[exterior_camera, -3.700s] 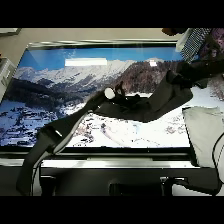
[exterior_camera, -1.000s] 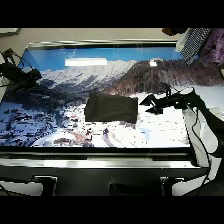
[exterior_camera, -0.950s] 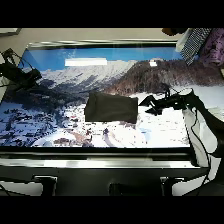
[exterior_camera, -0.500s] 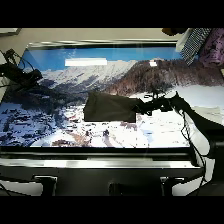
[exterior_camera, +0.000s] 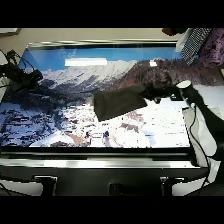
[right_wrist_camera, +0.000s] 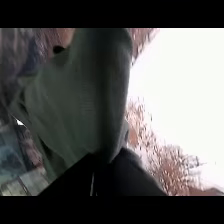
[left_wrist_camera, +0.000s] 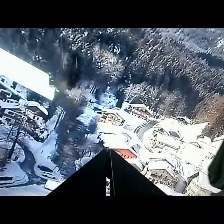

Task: Fold the clothes and pants, and hang the long-sleeved shirts on hangers.

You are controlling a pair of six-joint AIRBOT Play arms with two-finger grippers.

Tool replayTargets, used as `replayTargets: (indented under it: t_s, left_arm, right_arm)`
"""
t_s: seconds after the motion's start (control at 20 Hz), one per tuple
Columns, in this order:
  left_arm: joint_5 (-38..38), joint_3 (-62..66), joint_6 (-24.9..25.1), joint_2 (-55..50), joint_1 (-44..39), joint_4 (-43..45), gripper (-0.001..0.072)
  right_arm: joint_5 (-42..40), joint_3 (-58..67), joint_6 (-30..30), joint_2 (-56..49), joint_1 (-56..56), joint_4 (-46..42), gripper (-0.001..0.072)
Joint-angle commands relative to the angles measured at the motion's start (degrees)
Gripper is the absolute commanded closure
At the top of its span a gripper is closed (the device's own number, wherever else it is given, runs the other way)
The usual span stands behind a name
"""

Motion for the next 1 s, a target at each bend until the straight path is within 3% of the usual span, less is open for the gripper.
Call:
replayTargets:
  t_s: [0.0, 0.25, 0.6, 0.75, 0.95]
  left_arm:
    - [-0.1, 0.0, 0.0, 0.0, 0.0, 0.0, 0.0687]
    - [-0.3, 0.0, 0.0, 0.0, 0.0, 0.0, 0.0687]
    - [-1.2, 0.0, 0.0, 0.0, 0.0, 0.0, 0.0687]
    - [-1.8, 0.0, 0.0, 0.0, 0.0, 0.0, 0.0687]
    - [-2.4, 0.0, 0.0, 0.0, 0.0, 0.0, 0.0687]
  right_arm:
    - [-1.3, 7.7, 7.0, 0.5, -7.1, -1.0, 0.0682]
    - [-4.6, 13.4, 16.0, 2.8, -17.6, -7.4, 0.0683]
    - [-11.9, 13.4, 41.5, 10.8, -26.9, -23.3, 0.0683]
    - [-11.0, 13.4, 54.2, 14.1, -26.8, -32.9, 0.0683]
    - [-6.0, 13.4, 66.0, 17.9, -26.8, -42.8, 0.0683]
